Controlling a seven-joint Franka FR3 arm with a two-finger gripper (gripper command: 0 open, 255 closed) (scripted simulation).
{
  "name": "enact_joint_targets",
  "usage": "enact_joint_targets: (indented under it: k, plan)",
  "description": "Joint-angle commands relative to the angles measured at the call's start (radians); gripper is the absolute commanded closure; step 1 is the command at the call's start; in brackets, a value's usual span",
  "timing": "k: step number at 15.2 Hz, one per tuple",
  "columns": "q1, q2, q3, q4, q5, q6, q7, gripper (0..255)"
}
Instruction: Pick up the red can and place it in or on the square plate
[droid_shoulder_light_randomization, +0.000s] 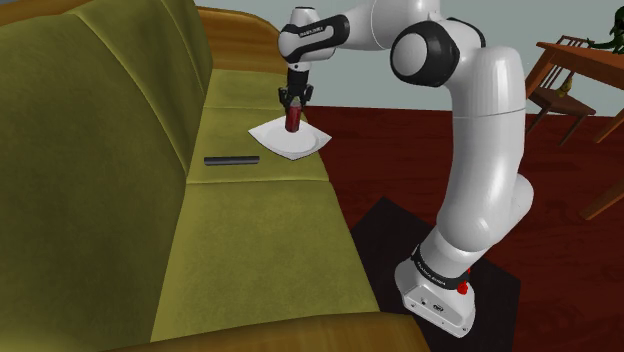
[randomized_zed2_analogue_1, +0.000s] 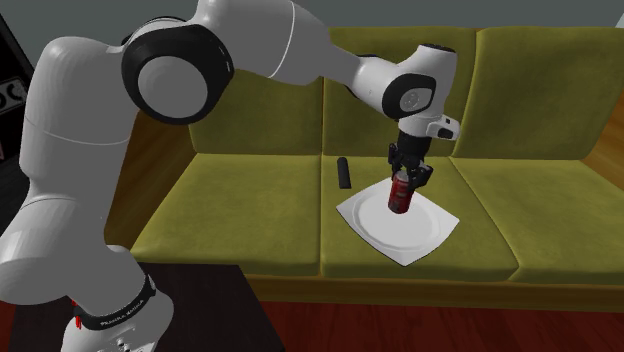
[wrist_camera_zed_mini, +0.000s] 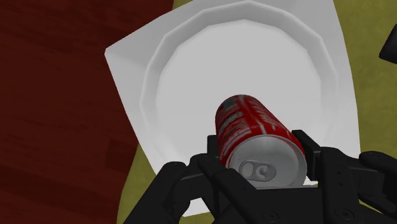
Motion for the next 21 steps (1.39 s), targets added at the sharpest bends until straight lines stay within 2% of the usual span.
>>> enact_joint_targets:
  k: [1, 4, 12, 13, 18, 21]
  plan:
    - [0.0, 0.007, 0.0, -0.017, 0.0, 0.025, 0.0, 255]
    - [0.0, 0.026, 0.0, -0.039, 0.0, 0.066, 0.0, 255]
    - [0.0, 0.026, 0.0, -0.039, 0.0, 0.066, 0.0, 255]
    - [0.0, 0.026, 0.0, -0.039, 0.0, 0.066, 0.0, 0]
    - [0.0, 0.026, 0.0, -0.039, 0.0, 0.066, 0.0, 0]
    - [0.0, -0.009, 0.0, 0.008, 0.0, -0.016, 0.0, 0]
